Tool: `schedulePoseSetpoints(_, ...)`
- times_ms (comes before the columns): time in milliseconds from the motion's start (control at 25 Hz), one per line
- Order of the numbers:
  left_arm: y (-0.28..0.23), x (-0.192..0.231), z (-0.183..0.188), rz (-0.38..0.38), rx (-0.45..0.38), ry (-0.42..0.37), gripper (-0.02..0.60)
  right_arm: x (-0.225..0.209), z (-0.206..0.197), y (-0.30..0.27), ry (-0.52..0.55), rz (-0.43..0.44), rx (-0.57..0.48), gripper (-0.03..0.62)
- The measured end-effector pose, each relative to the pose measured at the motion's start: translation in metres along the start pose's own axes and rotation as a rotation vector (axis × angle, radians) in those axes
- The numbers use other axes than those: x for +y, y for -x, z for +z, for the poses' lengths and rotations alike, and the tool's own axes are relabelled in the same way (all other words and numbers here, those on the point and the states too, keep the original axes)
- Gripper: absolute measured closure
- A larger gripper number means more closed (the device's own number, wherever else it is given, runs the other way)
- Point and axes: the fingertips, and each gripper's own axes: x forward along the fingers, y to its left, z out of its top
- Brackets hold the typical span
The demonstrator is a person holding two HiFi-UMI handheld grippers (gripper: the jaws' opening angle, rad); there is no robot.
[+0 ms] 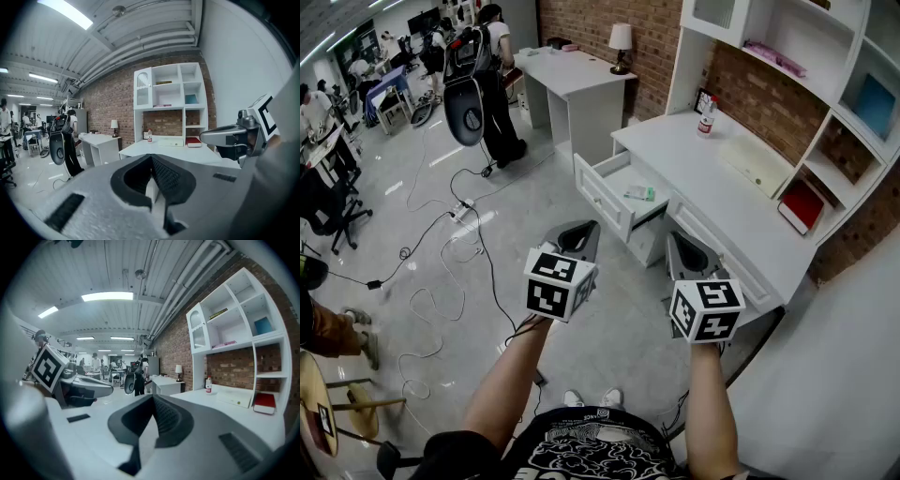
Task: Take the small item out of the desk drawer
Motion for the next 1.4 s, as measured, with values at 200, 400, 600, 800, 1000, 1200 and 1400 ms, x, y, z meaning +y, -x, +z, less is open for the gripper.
schedulePoseSetpoints(200, -0.015, -0.014, 0.004, -0.005, -0.011, -0.002, 0.574, -0.017, 0.0, 0.001, -0.006, -0.01, -0.018, 0.591)
schedulePoseSetpoints(400, -0.023, -0.027, 0.007, 0.001, -0.022, 0.003, 0.573, -0.029, -0.005, 0.002, -0.018, -0.003, -0.015, 0.589)
schedulePoseSetpoints(600, -0.038, -0.042, 0.002, -0.002, -0.007, -0.008, 0.572, -0.041, -0.01, 0.001, -0.009, 0.012, -0.014, 0.568)
schedulePoseSetpoints(800, -0.048, -0.042, 0.003, -0.003, -0.013, 0.006, 0.572, -0.05, -0.015, -0.005, 0.001, 0.001, -0.01, 0.545)
schedulePoseSetpoints(1000, -0.07, -0.035, 0.003, 0.002, -0.016, 0.007, 0.572, -0.063, -0.019, -0.025, -0.004, 0.003, -0.009, 0.497)
schedulePoseSetpoints(1200, -0.1, -0.01, -0.002, 0.012, -0.011, 0.028, 0.572, -0.072, -0.02, -0.062, 0.003, 0.016, -0.001, 0.468)
schedulePoseSetpoints(1400, -0.137, 0.027, -0.005, 0.0, -0.006, 0.041, 0.572, -0.08, -0.021, -0.112, -0.003, 0.016, 0.017, 0.441)
